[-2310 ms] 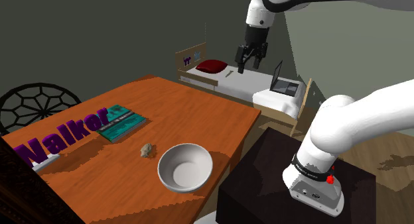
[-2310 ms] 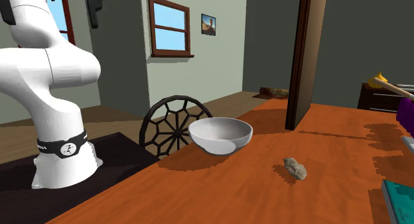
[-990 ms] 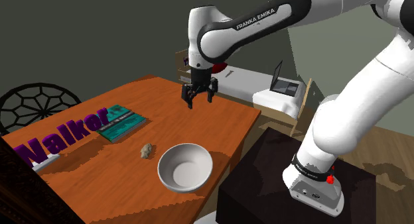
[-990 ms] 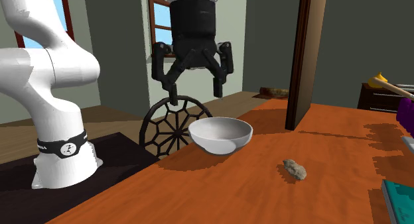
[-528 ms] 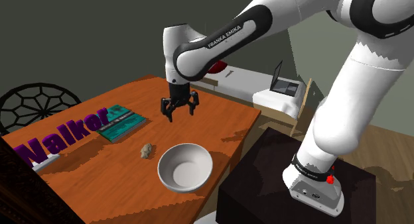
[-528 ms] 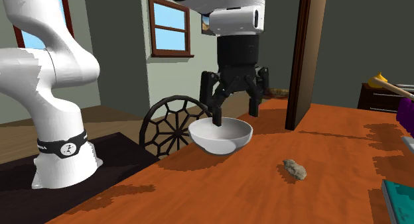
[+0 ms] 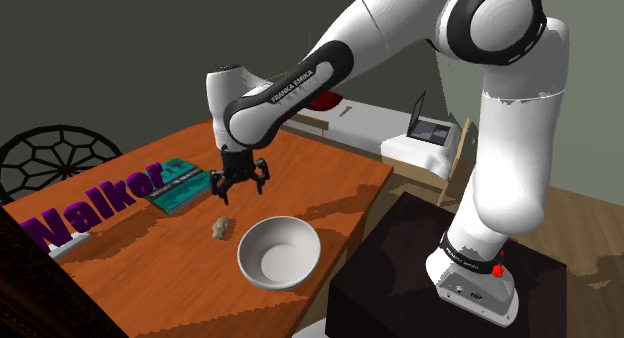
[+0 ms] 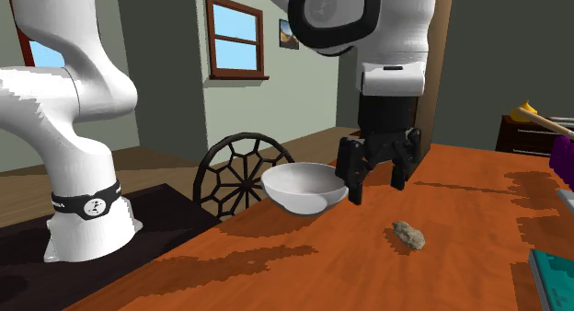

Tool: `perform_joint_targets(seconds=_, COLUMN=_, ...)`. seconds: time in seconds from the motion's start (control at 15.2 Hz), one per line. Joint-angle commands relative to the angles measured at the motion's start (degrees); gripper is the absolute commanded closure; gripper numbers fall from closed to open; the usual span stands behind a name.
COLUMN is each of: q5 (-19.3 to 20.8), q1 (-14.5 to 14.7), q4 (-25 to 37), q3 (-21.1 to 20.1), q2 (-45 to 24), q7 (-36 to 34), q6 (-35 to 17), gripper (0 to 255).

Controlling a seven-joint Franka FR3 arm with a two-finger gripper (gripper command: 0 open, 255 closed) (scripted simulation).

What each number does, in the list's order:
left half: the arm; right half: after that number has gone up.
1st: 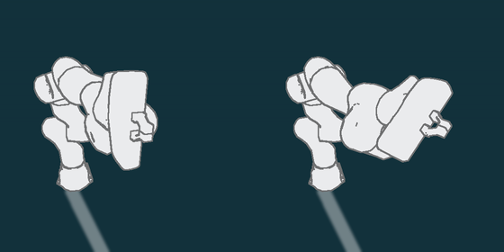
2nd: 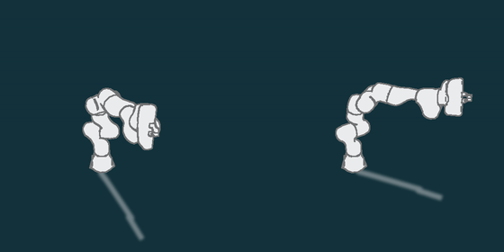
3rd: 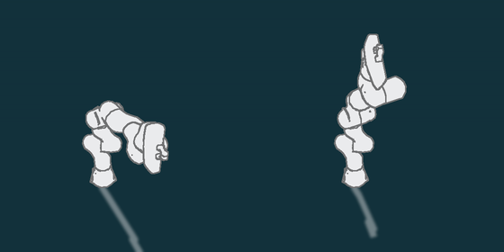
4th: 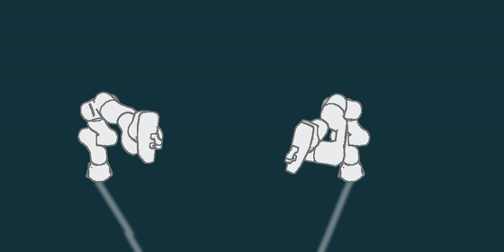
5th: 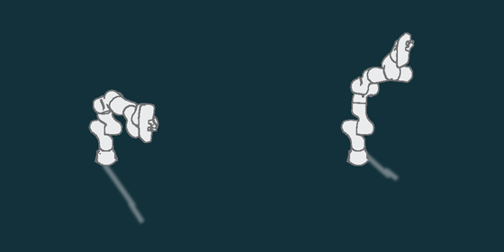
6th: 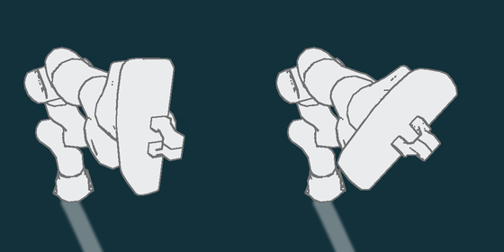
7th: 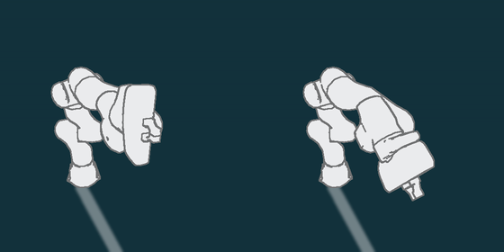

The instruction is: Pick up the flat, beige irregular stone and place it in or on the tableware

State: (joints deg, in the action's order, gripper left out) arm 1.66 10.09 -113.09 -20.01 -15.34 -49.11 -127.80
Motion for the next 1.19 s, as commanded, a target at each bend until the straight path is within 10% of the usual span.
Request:
perform_joint_targets(seconds=0.0, q5=1.62, q1=1.63, q4=4.57, q3=0.1, q2=-4.81, q7=-2.6, q6=0.11, gripper=0)
perform_joint_targets(seconds=0.33, q5=4.2, q1=5.35, q4=15.34, q3=1.07, q2=-15.01, q7=-6.55, q6=1.29, gripper=0)
perform_joint_targets(seconds=1.12, q5=5.29, q1=6.14, q4=14.36, q3=1.8, q2=-18.36, q7=-7.22, q6=-2.98, gripper=0)
